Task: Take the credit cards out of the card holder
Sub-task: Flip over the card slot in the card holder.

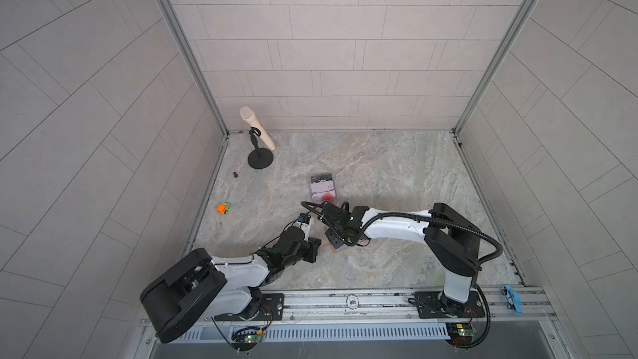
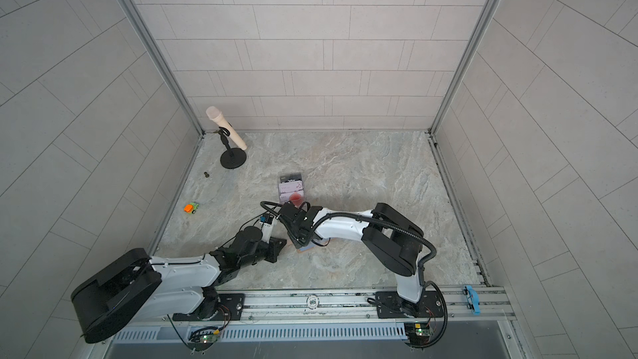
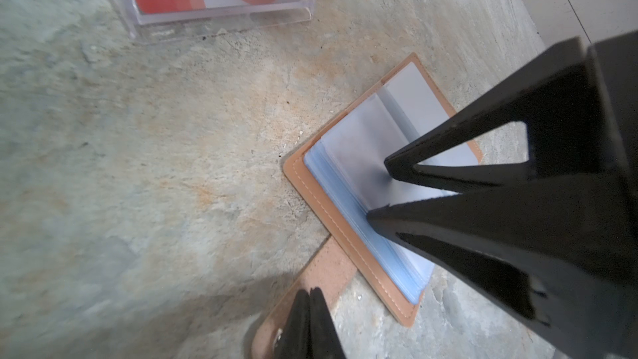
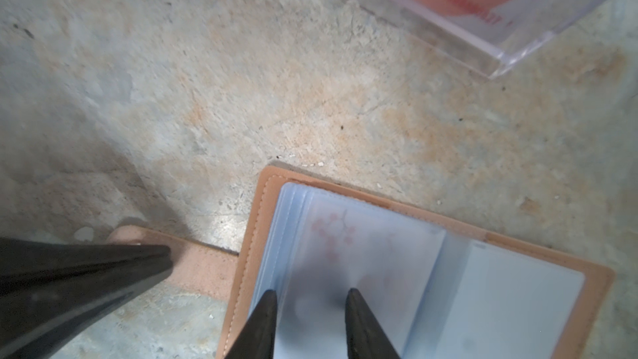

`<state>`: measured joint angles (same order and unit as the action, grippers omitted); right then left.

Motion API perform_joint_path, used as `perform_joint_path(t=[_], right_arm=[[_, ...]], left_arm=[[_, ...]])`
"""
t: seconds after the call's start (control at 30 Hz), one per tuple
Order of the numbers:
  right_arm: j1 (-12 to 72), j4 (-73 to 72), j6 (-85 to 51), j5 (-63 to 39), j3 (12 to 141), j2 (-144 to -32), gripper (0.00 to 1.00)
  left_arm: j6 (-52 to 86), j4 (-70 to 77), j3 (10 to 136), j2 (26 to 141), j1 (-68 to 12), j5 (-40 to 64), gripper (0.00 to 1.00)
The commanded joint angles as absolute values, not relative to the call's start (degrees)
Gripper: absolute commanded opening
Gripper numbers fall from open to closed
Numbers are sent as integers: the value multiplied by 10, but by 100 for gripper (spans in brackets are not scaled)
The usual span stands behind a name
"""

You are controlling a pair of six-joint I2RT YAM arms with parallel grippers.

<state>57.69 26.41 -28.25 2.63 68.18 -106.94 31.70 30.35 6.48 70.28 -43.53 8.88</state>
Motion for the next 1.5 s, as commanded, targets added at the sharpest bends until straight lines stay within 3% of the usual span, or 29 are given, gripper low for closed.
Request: perform_joint_path(t=[0.0,0.63,1.47], right_arm=[[566,312,-276,66,684,-1058,34],[544,317,-272,68,666,-1049,39],[514,397,-272,171,656,-996,39]], left_arm=[[316,258,56,709,-436,78,8],[316,258,57,708,-437,80,8],[314,256,59,709,-437,79,8]])
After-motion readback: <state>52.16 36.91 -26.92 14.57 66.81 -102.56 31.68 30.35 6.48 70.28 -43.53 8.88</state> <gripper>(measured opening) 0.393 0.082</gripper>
